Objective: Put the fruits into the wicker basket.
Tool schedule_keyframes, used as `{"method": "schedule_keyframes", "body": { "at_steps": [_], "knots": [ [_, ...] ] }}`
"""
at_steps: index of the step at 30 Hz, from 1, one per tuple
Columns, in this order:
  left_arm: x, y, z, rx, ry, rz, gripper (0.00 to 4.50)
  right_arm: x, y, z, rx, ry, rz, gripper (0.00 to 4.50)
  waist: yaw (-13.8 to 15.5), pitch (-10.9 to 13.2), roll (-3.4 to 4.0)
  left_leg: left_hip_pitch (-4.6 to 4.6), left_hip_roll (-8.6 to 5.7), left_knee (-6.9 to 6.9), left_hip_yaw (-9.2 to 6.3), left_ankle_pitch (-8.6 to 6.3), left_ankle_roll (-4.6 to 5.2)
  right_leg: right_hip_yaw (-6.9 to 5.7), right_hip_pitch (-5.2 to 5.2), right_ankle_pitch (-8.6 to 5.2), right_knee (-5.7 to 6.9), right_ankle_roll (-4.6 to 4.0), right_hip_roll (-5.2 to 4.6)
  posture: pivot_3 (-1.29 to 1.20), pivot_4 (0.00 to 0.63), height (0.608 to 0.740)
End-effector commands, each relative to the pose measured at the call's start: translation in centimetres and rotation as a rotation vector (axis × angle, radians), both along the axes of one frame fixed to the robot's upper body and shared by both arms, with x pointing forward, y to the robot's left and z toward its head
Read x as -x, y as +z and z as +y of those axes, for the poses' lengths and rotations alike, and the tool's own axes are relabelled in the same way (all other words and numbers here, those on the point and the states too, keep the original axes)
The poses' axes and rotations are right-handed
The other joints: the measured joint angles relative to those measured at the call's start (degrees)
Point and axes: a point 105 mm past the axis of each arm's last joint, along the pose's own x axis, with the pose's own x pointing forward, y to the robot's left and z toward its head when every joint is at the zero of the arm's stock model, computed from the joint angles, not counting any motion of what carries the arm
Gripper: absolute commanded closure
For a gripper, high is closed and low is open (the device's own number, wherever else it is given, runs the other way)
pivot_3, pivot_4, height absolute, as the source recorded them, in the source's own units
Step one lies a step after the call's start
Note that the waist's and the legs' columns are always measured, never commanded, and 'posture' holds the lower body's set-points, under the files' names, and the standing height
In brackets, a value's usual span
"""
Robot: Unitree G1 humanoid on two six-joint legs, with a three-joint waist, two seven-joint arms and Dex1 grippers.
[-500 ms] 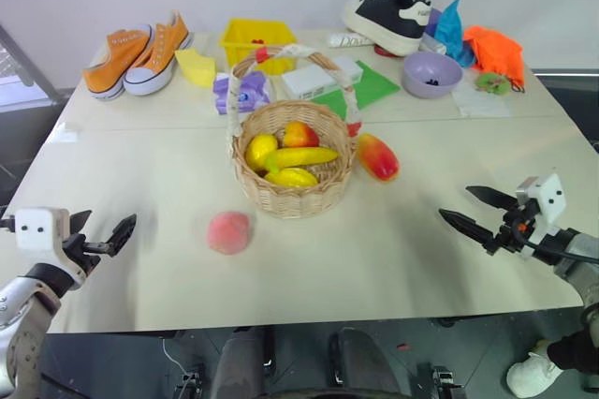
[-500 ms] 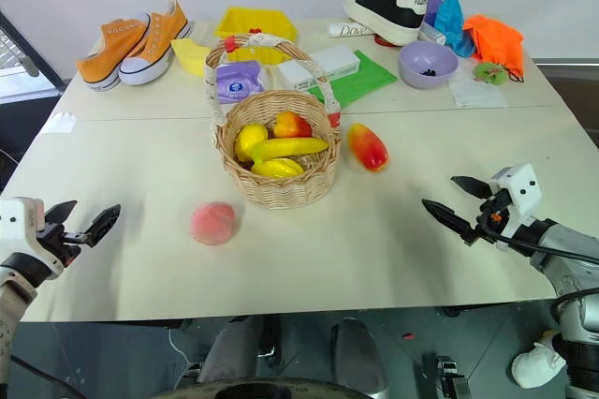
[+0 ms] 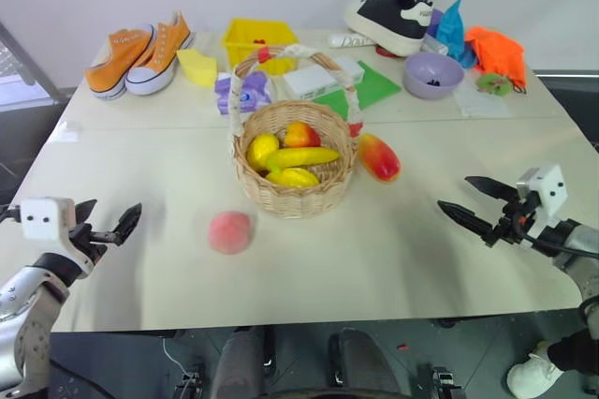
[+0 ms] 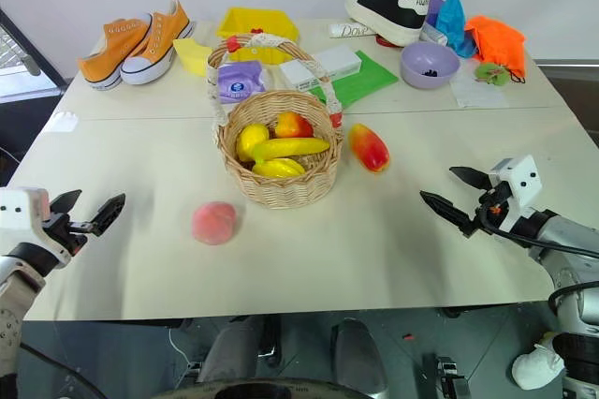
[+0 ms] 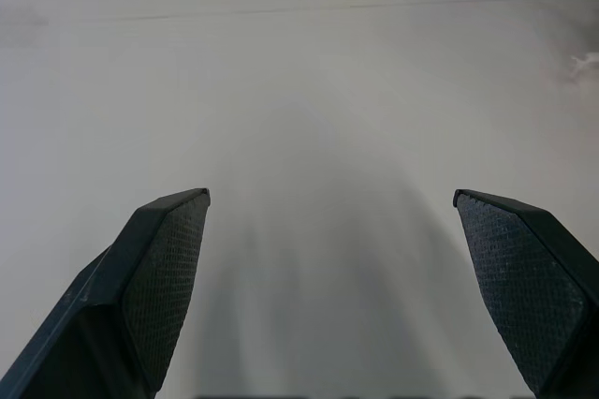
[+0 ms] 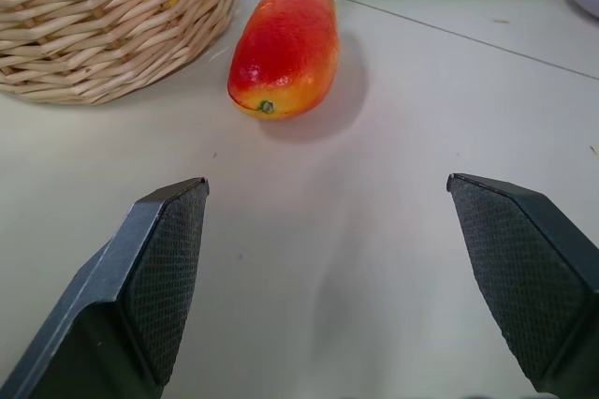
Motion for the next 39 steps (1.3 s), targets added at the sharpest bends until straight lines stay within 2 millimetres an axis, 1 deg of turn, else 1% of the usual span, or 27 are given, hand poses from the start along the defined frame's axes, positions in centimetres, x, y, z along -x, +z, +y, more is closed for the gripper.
{"method": "schedule_keyframes", "body": {
  "at_steps": [1, 2, 3, 5, 6, 8, 9, 12, 14, 16, 20, 23, 27, 30, 32, 33, 34, 35, 37, 39],
  "knots": [
    [-0.9, 2.4, -2.5, -0.007, -0.138, -0.08, 0.0, 0.1, 2.1, 2.6, 0.017, 0.119, -0.06, 0.21, -0.02, 0.0, 0.0, 0.01, 0.0, 0.0, 0.0, 0.0, 0.0, 0.0, 0.0, 0.0, 0.02, 0.0, 0.01, 0.0, 0.15, 0.733],
    [-1.1, 2.7, -3.4, 0.002, -0.182, -0.087, 0.0, 0.2, 2.4, 3.2, 0.019, 0.146, -0.062, 0.21, -0.01, 0.0, 0.0, 0.02, 0.01, 0.0, 0.0, 0.01, -0.01, 0.0, 0.0, 0.0, 0.05, 0.0, 0.01, 0.0, 0.15, 0.733],
    [-1.2, 2.9, -4.7, -0.001, -0.255, -0.082, 0.0, 0.4, 2.8, 4.0, 0.017, 0.184, -0.066, 0.21, -0.01, 0.0, 0.0, 0.02, 0.01, 0.03, -0.01, 0.01, -0.01, 0.0, 0.0, 0.0, 0.06, 0.0, 0.01, 0.0, 0.15, 0.733],
    [-1.2, 3.3, -6.8, -0.025, -0.376, -0.07, 0.0, 1.2, 3.5, 5.6, 0.023, 0.263, -0.061, 0.21, 0.08, 0.0, 0.0, 0.01, 0.01, 0.07, 0.0, 0.01, -0.01, 0.0, 0.03, 0.02, 0.05, 0.03, 0.01, 0.0, 0.15, 0.733],
    [-1.1, 3.4, -7.6, -0.039, -0.421, -0.064, 0.0, 1.7, 3.7, 6.3, 0.026, 0.301, -0.052, 0.21, 0.08, 0.0, 0.0, 0.0, 0.0, 0.07, -0.01, 0.01, -0.01, 0.0, 0.04, 0.02, 0.04, 0.04, 0.0, 0.0, 0.15, 0.733],
    [-1.1, 3.8, -9.6, -0.058, -0.54, -0.064, 0.0, 3.4, 3.7, 8.4, 0.04, 0.423, -0.009, 0.21, 0.15, 0.0, 0.0, 0.0, 0.0, 0.07, -0.02, 0.01, -0.01, 0.0, 0.04, 0.02, 0.03, 0.03, 0.0, 0.0, 0.15, 0.733],
    [-1.0, 3.9, -10.2, -0.065, -0.576, -0.063, 0.0, 3.9, 3.6, 9.0, 0.045, 0.459, 0.007, 0.21, 0.19, 0.0, 0.0, 0.01, 0.01, 0.07, -0.03, 0.0, -0.01, -0.01, 0.04, 0.01, 0.03, 0.02, 0.0, 0.0, 0.15, 0.733],
    [-0.2, 3.4, -12.6, -0.132, -0.758, -0.007, 0.0, 5.5, 3.8, 11.3, 0.034, 0.565, 0.023, 0.21, -0.02, 0.0, -0.01, 0.0, 0.01, 0.06, -0.06, 0.01, -0.01, -0.05, 0.07, -0.04, 0.02, -0.08, 0.0, 0.0, 0.15, 0.733],
    [0.1, 2.8, -13.4, -0.198, -0.836, 0.031, 0.0, 6.3, 3.8, 12.6, 0.035, 0.616, 0.03, 0.21, -0.16, -0.01, -0.01, 0.01, 0.01, 0.06, -0.06, 0.01, -0.01, -0.04, 0.07, -0.05, 0.01, -0.09, 0.0, 0.0, 0.15, 0.733],
    [0.0, 2.3, -13.7, -0.242, -0.883, 0.058, 0.0, 6.8, 3.6, 13.6, 0.035, 0.647, 0.028, 0.21, -0.09, 0.0, -0.01, 0.02, 0.01, 0.07, -0.06, 0.01, -0.01, -0.04, 0.07, -0.05, 0.02, -0.1, 0.01, 0.0, 0.15, 0.733],
    [-0.2, 1.8, -14.4, -0.272, -0.956, 0.097, 0.0, 7.4, 3.4, 15.3, 0.006, 0.693, 0.024, 0.21, 0.12, 0.0, -0.04, 0.0, 0.0, 0.07, -0.06, 0.01, -0.01, -0.04, 0.05, -0.06, 0.01, -0.11, -0.02, 0.0, 0.15, 0.733],
    [-0.5, 0.8, -14.1, -0.345, -0.969, 0.134, 0.0, 7.4, 3.3, 15.7, -0.004, 0.7, 0.022, 0.21, 0.09, 0.0, -0.04, -0.02, 0.0, 0.09, -0.06, 0.01, 0.0, -0.05, 0.06, -0.06, 0.0, -0.11, -0.02, 0.0, 0.15, 0.733],
    [-0.8, -0.6, -13.8, -0.389, -0.963, 0.187, 0.0, 7.2, 3.4, 16.0, -0.011, 0.695, 0.001, 0.21, 0.05, 0.0, -0.04, -0.01, 0.0, 0.09, -0.07, 0.02, 0.01, -0.05, 0.04, -0.06, 0.01, -0.11, -0.01, 0.0, 0.15, 0.733],
    [-1.2, -0.9, -13.6, -0.364, -0.934, 0.197, 0.0, 7.1, 3.4, 16.2, -0.013, 0.695, -0.004, 0.21, 0.05, 0.0, -0.05, -0.02, 0.01, 0.09, -0.07, 0.02, 0.01, -0.05, 0.03, -0.05, 0.01, -0.1, -0.01, 0.0, 0.15, 0.733],
    [-1.4, -0.6, -13.6, -0.341, -0.924, 0.181, 0.56, 7.1, 3.4, 16.3, -0.014, 0.695, -0.008, 0.0, 0.05, 0.0, -0.05, -0.02, 0.01, 0.09, -0.07, 0.02, 0.01, -0.05, 0.03, -0.05, 0.03, -0.1, -0.01, 0.0, 0.15, 0.733],
    [-1.4, -0.5, -13.6, -0.334, -0.921, 0.175, 0.82, 7.1, 3.5, 16.3, -0.014, 0.695, -0.009, 0.0, 0.05, 0.0, -0.05, -0.02, 0.01, 0.09, -0.07, 0.02, 0.02, -0.05, 0.04, -0.05, 0.03, -0.1, -0.01, 0.0, 0.15, 0.733],
    [-1.5, -0.4, -13.5, -0.331, -0.913, 0.169, 1.27, 7.0, 3.5, 16.3, -0.013, 0.694, -0.011, 0.0, 0.08, 0.0, -0.06, -0.02, 0.01, 0.1, -0.07, 0.02, 0.02, -0.05, 0.04, -0.05, 0.03, -0.1, -0.01, 0.0, 0.15, 0.733],
    [-1.5, 0.0, -13.3, -0.332, -0.896, 0.156, 1.45, 7.0, 3.5, 16.3, -0.012, 0.693, -0.011, 0.0, 0.09, 0.0, -0.06, -0.02, 0.01, 0.11, -0.08, 0.02, 0.02, -0.05, 0.04, -0.05, 0.03, -0.09, -0.01, 0.0, 0.15, 0.733],
    [-1.4, 1.5, -13.0, -0.289, -0.874, 0.106, 1.45, 6.9, 3.5, 16.2, -0.008, 0.688, -0.012, 0.0, 0.07, 0.0, -0.07, -0.02, 0.01, 0.11, -0.08, 0.02, 0.02, -0.05, 0.04, -0.04, 0.04, -0.08, -0.01, 0.0, 0.15, 0.733],
    [-1.1, 4.1, -12.6, -0.18, -0.855, 0.046, 1.45, 6.9, 3.6, 16.1, -0.005, 0.686, -0.013, 0.0, 0.04, 0.01, -0.08, -0.02, 0.01, 0.11, -0.08, 0.02, 0.03, -0.05, 0.04, -0.03, 0.05, -0.06, -0.01, 0.0, 0.15, 0.733]
  ]
}}
